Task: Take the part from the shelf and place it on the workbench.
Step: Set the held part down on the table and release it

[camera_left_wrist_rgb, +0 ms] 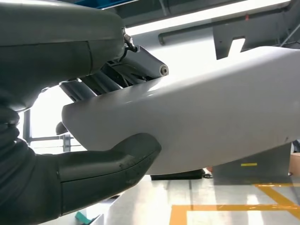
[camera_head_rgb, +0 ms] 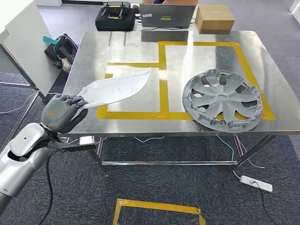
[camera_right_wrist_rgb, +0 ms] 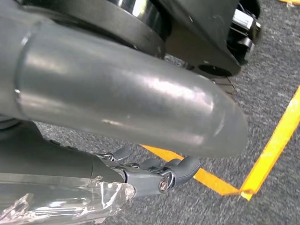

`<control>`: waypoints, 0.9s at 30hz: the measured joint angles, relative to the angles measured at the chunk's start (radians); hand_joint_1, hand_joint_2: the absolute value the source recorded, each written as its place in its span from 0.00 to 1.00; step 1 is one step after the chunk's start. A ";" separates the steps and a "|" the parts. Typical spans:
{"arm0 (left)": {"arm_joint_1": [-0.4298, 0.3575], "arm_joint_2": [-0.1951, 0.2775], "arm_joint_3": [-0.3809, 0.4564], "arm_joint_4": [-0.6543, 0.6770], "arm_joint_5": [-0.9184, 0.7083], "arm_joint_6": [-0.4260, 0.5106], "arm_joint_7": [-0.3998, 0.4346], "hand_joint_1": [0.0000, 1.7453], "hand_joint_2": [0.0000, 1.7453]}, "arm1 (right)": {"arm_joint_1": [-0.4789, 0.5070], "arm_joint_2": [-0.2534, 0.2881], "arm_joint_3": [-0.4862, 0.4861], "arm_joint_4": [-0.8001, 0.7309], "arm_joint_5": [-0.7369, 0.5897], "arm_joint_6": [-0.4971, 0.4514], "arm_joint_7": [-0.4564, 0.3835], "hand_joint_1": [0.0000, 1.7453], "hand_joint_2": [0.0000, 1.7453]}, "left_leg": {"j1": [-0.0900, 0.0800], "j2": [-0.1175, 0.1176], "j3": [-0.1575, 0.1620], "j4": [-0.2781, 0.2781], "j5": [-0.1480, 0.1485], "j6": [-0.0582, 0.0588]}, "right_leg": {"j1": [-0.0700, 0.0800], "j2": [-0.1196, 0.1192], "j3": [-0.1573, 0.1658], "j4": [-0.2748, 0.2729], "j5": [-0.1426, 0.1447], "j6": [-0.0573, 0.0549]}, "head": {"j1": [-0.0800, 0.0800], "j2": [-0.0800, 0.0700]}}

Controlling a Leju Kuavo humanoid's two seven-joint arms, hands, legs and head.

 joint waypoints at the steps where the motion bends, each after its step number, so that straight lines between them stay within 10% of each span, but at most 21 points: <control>1: 0.000 0.006 0.002 -0.003 0.000 0.003 -0.001 1.00 1.00 | -0.001 0.001 0.000 0.000 0.000 -0.002 -0.001 0.00 0.00 | 0.002 0.001 0.012 -0.014 0.002 0.007 | 0.001 -0.001 -0.005 0.012 -0.008 0.002 | 0.001 0.000; 5: 0.004 0.019 0.005 -0.007 -0.021 0.013 0.003 1.00 1.00 | 0.001 0.001 0.000 0.000 0.000 -0.003 -0.003 0.00 0.00 | 0.008 0.002 0.045 -0.035 -0.010 0.014 | -0.001 -0.004 -0.129 0.244 -0.097 0.004 | 0.007 0.000; 7: 0.012 0.023 0.005 -0.007 -0.036 0.016 0.006 1.00 1.00 | 0.004 0.001 0.000 0.000 -0.001 -0.002 -0.003 0.00 0.00 | 0.011 0.000 0.060 -0.032 -0.025 0.005 | -0.006 -0.005 -0.169 0.292 -0.084 0.010 | 0.007 0.000; 11: 0.016 0.027 0.006 -0.007 -0.042 0.020 0.010 1.00 1.00 | 0.004 0.004 0.000 0.002 -0.001 -0.002 -0.003 0.00 0.00 | 0.025 -0.001 0.096 -0.010 -0.072 -0.034 | -0.020 -0.005 -0.073 0.076 0.032 0.030 | 0.013 0.000; 16: 0.014 0.037 0.010 -0.014 -0.045 0.026 0.017 1.00 1.00 | 0.004 0.008 0.000 0.004 -0.002 -0.002 0.000 0.00 0.00 | 0.025 -0.001 0.110 0.003 -0.101 -0.054 | -0.016 0.001 -0.042 0.067 -0.012 -0.025 | 0.004 0.000; 18: 0.015 0.040 0.011 -0.018 -0.046 0.030 0.018 1.00 1.00 | 0.002 0.008 0.000 0.004 -0.001 -0.002 0.000 0.00 0.00 | 0.024 0.003 0.064 0.091 -0.136 -0.057 | -0.015 0.002 -0.022 0.062 -0.022 -0.040 | 0.000 0.000; 21: 0.028 0.041 0.010 -0.018 -0.051 0.043 0.016 1.00 1.00 | 0.005 0.008 0.000 0.004 -0.001 -0.002 -0.001 0.00 0.00 | 0.018 0.004 -0.091 0.298 -0.177 -0.051 | -0.010 0.006 0.007 0.051 -0.042 -0.049 | -0.007 0.000; 23: 0.041 0.041 0.010 -0.018 -0.054 0.054 0.013 1.00 1.00 | 0.009 0.008 0.000 0.004 -0.001 0.000 -0.002 0.00 0.00 | 0.014 0.004 -0.137 0.294 -0.106 -0.039 | -0.006 0.011 0.031 0.048 -0.062 -0.050 | -0.009 0.000; 25: 0.047 0.042 0.010 -0.018 -0.056 0.060 0.012 1.00 1.00 | 0.010 0.008 0.000 0.004 -0.001 0.000 -0.003 0.00 0.00 | 0.006 0.003 -0.122 0.172 0.018 -0.021 | -0.003 0.016 0.055 0.046 -0.085 -0.046 | -0.009 0.000; 27: 0.048 0.045 0.009 -0.018 -0.064 0.059 0.013 1.00 1.00 | 0.010 0.008 0.000 0.005 -0.001 0.001 -0.003 0.00 0.00 | -0.004 0.003 -0.094 0.075 0.074 -0.009 | 0.001 0.020 0.071 0.045 -0.106 -0.035 | -0.008 0.000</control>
